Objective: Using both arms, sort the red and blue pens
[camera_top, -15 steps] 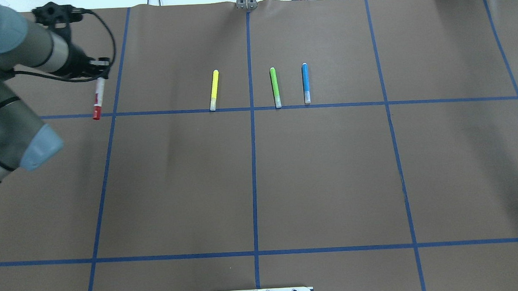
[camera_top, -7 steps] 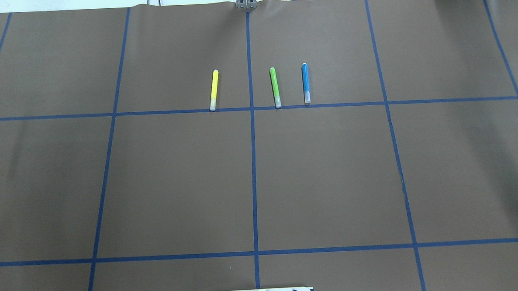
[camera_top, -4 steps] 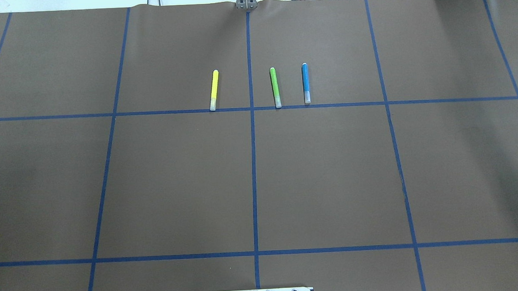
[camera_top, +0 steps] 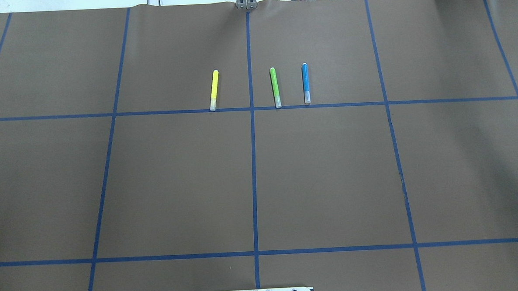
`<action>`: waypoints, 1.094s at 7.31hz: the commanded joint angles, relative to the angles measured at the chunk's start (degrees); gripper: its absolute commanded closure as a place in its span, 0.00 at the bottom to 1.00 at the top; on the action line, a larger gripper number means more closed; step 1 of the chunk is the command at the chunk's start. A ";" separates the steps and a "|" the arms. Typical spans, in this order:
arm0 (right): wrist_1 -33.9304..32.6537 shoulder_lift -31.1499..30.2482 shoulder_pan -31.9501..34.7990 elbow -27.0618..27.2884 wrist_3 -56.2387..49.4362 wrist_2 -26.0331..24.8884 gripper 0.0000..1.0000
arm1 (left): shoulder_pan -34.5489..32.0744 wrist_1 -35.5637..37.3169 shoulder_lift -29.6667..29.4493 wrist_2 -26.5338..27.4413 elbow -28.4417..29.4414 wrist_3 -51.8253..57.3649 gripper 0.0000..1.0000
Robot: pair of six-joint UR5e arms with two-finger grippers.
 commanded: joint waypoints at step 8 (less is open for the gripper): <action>1.14 0.04 -1.21 -2.39 0.11 0.01 0.00 | -10.06 -21.66 0.11 0.04 18.29 4.51 1.00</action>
